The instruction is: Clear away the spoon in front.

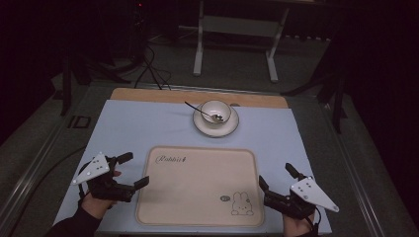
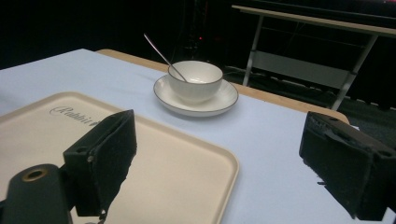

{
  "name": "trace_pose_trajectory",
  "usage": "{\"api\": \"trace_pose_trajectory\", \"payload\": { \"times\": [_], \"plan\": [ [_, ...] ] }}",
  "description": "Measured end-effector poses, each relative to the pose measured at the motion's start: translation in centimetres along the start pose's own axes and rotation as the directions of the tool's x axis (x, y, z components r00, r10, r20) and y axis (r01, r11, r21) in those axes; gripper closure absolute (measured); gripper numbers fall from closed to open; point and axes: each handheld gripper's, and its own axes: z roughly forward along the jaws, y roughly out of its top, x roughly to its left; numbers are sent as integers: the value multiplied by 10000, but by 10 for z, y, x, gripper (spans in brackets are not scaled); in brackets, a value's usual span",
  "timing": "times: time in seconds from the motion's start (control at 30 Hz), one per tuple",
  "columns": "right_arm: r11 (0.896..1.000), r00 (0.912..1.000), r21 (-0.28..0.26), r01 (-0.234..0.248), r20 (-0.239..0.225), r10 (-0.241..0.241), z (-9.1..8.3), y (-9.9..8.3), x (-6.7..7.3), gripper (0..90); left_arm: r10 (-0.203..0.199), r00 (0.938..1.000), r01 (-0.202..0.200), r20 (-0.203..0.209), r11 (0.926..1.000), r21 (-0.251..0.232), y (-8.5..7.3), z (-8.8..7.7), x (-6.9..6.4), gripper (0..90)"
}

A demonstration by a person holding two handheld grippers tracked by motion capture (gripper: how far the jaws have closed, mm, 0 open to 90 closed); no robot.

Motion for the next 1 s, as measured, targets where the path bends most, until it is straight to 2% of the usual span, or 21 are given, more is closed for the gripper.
{"api": "trace_pose_trajectory", "payload": {
  "times": [0.03, 0.07, 0.13, 0.17, 0.23, 0.27, 0.57, 0.8, 0.87, 0.93, 0.97, 1.0],
  "plan": [
    [10000, 10000, 0, 0, 0, 0, 0, 0, 0, 110, 21, 10000, -21, 60, 10000, 62, 1, 0, 0, 0],
    [10000, 10000, -65, -55, -42, 54, 0, -1, -1, 110, 129, 9988, -143, 474, 9995, 274, 3, 1, 1, 0],
    [9999, 10000, -110, -59, -59, 58, 0, -1, -2, 110, 129, 9988, -143, 474, 9995, 274, 3, 1, 1, 0],
    [9999, 10000, -110, -59, -59, 58, 0, -1, -2, 110, 277, 9974, -312, 665, 9982, 521, 5, 4, 0, 0],
    [9998, 9998, -98, -153, -105, 152, 0, -2, -4, 110, 279, 9974, -318, 669, 9978, 579, 5, 5, 0, 0],
    [9997, 9997, -110, -210, -145, 208, -1, -2, -4, 110, 188, 9965, -247, 820, 9971, 718, 4, 8, -1, 0],
    [9997, 9997, -237, -75, -214, 70, -4, 0, -1, 110, 371, 9929, -485, 1127, 9938, 997, 5, 16, -2, 0],
    [9997, 9996, -211, -157, -224, 152, -5, 1, 2, 110, 557, 9843, -705, 1675, 9940, 832, 19, 22, -12, 0],
    [9998, 9998, -171, -50, -214, 46, -4, 1, 4, 110, 564, 9816, -729, 1826, 9938, 845, 24, 24, -15, 1],
    [9998, 9998, -195, -17, -219, 13, -4, 1, 4, 110, 564, 9816, -729, 1826, 9938, 845, 24, 24, -15, 1],
    [9998, 9998, -206, 43, -202, -48, -4, 1, 6, 110, 861, 9750, -1057, 2047, 9906, 870, 35, 28, -21, 1],
    [9998, 9998, -216, 33, -214, -37, -4, 2, 6, 110, 919, 9741, -1119, 2067, 9899, 872, 38, 30, -23, 1]
  ]
}}
